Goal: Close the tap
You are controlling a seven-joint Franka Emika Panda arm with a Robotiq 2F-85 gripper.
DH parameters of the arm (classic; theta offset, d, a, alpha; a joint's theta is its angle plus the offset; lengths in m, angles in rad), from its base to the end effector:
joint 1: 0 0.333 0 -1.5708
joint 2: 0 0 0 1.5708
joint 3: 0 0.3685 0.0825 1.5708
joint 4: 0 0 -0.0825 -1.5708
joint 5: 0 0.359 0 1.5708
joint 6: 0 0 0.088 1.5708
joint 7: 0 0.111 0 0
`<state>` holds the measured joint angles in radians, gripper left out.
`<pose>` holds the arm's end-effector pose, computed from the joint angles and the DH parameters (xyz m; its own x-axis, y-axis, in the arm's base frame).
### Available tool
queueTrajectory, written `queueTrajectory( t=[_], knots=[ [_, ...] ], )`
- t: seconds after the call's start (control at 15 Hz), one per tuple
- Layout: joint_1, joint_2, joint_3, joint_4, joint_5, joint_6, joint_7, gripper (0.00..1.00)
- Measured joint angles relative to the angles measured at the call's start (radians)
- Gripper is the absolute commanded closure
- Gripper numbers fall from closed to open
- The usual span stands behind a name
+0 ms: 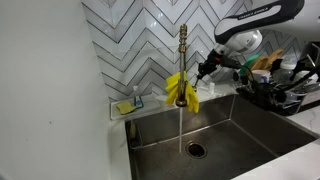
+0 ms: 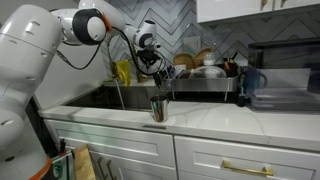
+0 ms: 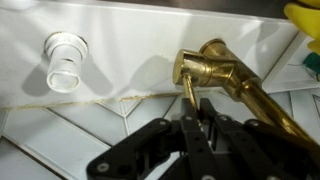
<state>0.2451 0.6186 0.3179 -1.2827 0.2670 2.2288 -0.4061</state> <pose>0.6766 0.3534 0.4887 0.7000 0.5684 0.4324 0.7025 -0.6569 -0.2737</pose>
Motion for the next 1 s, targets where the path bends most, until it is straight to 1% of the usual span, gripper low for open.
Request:
queueTrajectory(
  t=[0.27, 0.6, 1.0],
  knots=[
    [0.002, 0.000, 0.000, 0.002, -0.006, 0.000, 0.003, 0.97],
    [0.013, -0.001, 0.001, 0.008, -0.041, 0.000, 0.002, 0.97],
    [0.021, -0.001, 0.009, 0.017, -0.061, 0.001, -0.047, 0.97]
  ],
)
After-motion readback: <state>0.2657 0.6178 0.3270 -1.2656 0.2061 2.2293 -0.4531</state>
